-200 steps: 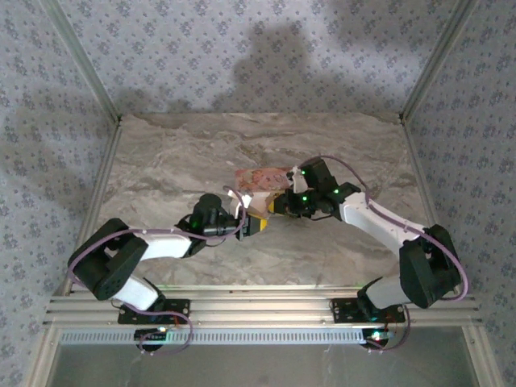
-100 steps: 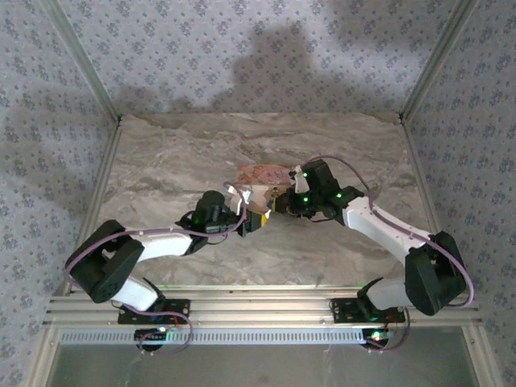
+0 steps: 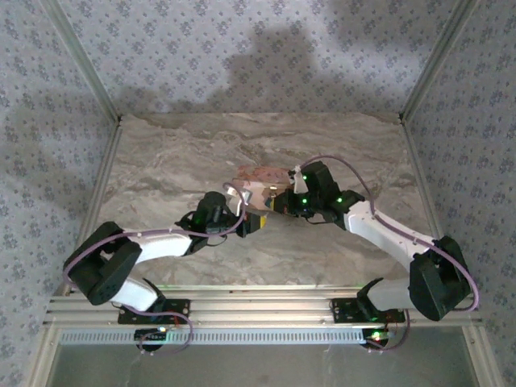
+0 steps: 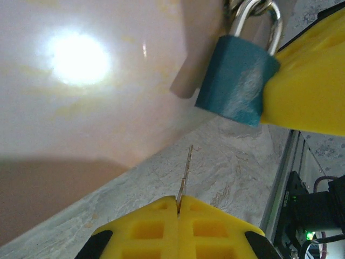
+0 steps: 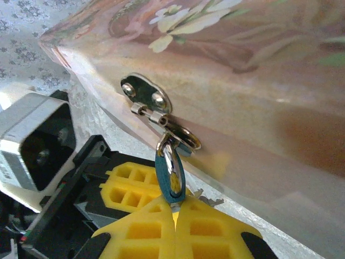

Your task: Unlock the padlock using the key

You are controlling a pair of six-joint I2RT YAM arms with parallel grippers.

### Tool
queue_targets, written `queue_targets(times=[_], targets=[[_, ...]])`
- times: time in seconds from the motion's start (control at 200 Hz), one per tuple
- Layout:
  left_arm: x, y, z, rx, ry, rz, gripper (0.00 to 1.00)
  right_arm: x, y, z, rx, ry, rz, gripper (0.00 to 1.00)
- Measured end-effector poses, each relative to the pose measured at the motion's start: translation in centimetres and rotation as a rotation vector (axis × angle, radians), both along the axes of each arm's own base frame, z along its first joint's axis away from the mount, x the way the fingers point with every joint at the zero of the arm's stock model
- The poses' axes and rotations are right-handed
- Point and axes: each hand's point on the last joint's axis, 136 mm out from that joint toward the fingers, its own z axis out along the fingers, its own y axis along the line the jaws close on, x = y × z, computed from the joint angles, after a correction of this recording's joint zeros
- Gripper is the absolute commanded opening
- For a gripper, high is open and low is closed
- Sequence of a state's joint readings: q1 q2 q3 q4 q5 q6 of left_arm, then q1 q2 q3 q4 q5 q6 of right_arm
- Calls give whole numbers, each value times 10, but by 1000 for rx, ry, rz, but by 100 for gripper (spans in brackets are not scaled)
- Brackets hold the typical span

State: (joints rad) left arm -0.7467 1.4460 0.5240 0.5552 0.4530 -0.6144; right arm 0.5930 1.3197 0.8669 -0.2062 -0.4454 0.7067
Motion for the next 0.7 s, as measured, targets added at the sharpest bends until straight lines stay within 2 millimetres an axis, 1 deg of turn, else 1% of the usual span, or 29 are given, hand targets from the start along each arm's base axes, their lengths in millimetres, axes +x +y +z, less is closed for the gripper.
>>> queue_targets(times=[0.13, 0.21, 0.405, 0.48, 0.565, 0.63, 0.655, 0.685, 0.695, 0.7], targets=[[-2, 5, 4, 9, -14, 10, 0, -2, -1, -10, -29, -22, 8, 0], [-5, 11, 4, 18, -21, 17, 0, -5, -5, -24, -56, -27, 10, 0], [-19, 29, -14, 67, 1, 33, 0, -11, -22, -66, -153, -32, -2, 0], [-24, 35, -21, 90, 10, 37, 0, -13, -27, -79, -182, -33, -6, 0], [-26, 39, -22, 101, 7, 40, 0, -16, -32, -90, -214, -32, -8, 0], [-26, 40, -20, 105, -3, 43, 0, -16, -33, -93, -230, -44, -8, 0], [-27, 41, -19, 107, -8, 45, 0, -15, -33, -93, -239, -59, -11, 4], [-27, 42, -17, 108, -15, 45, 0, -14, -33, -93, -250, -77, -15, 12], [-27, 42, -17, 108, -15, 45, 0, -14, -33, -93, -250, -77, -15, 12], [-27, 42, -17, 108, -15, 45, 0, -14, -33, -93, -250, -77, -15, 14]])
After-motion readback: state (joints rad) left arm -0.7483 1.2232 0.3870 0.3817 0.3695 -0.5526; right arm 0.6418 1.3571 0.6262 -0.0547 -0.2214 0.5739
